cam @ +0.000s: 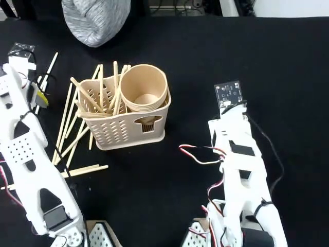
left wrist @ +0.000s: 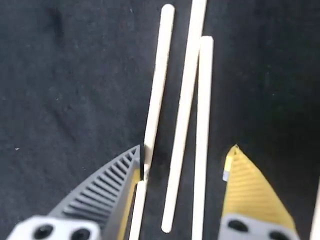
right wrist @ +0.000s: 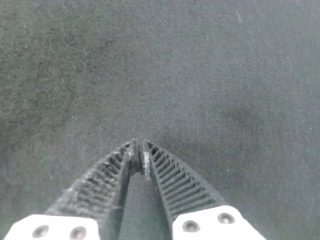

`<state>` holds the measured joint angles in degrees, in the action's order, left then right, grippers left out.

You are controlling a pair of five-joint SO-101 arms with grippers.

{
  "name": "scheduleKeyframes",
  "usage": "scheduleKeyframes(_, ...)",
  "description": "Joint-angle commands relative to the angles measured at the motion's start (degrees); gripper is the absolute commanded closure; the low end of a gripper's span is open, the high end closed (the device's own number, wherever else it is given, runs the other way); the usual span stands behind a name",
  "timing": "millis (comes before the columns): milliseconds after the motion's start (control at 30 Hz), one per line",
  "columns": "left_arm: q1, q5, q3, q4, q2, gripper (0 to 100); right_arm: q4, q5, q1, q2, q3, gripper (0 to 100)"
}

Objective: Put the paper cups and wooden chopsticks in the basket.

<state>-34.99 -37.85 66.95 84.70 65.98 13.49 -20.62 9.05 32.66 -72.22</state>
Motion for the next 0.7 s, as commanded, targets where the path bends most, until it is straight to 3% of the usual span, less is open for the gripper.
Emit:
scheduleKeyframes(0, 0.57, -0.88, 11.65, 4.40, 5.71, 74, -1.14, -0.70, -0.79, 0.04, 0.13, 98.3)
scheduleKeyframes(133, 0.48, -1.05, 17.01, 9.58, 9.23, 76, -1.14, -0.70, -0.79, 0.04, 0.13, 98.3)
scheduleKeyframes(300, 2.51, -7.12, 18.86, 14.95, 10.37, 98, -1.14, -0.70, -0.79, 0.04, 0.13, 98.3)
scheduleKeyframes(667, 3.03, -8.70, 15.78, 16.26, 9.85, 97, -1.14, -0.70, -0.79, 0.04, 0.13, 98.3)
